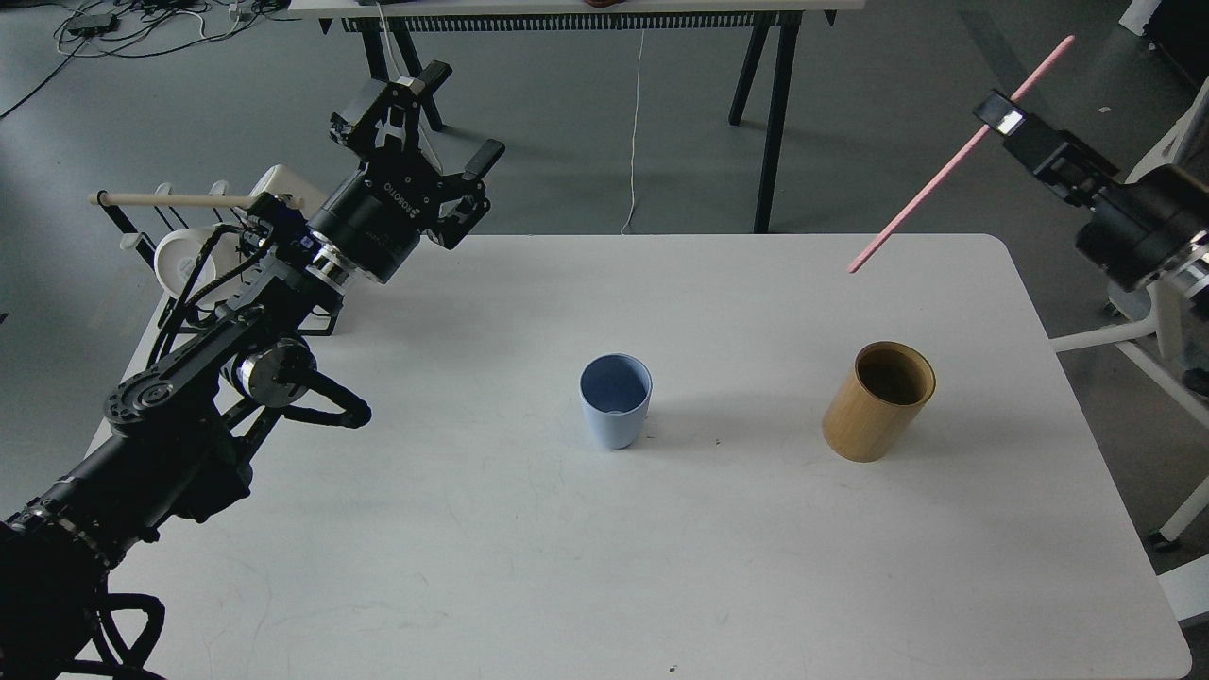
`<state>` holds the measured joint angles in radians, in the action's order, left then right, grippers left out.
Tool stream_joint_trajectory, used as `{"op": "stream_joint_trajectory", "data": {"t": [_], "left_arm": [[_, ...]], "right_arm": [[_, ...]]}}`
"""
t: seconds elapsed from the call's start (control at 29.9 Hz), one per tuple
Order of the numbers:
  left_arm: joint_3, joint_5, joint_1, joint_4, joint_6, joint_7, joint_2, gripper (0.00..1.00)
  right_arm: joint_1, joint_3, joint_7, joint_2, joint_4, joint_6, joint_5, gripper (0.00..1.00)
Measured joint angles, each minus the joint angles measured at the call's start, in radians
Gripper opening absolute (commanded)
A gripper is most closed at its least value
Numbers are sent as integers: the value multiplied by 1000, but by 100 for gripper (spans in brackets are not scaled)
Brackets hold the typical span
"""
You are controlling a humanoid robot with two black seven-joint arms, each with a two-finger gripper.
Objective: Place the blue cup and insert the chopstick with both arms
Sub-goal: 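Carry the pink stick with the right gripper over the blue cup, then lower the pink stick into the blue cup and release it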
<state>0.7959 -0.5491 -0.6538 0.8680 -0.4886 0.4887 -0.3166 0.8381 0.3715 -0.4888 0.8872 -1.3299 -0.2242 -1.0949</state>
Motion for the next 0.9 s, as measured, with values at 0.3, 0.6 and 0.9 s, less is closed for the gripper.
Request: {"op": "stream_joint_trajectory", "data": {"t": [0.3, 0.6, 0.9], "left_arm": [[62, 10, 131, -1, 0, 0, -62, 95], [86, 11, 165, 0, 0, 0, -64, 95], [86, 11, 169, 0, 0, 0, -61, 96]], "right_arm": [[270, -348, 0, -360, 220, -101, -10, 4], [341, -463, 0, -515, 322, -121, -89, 4], [332, -536, 0, -579, 390, -161, -121, 4]]}}
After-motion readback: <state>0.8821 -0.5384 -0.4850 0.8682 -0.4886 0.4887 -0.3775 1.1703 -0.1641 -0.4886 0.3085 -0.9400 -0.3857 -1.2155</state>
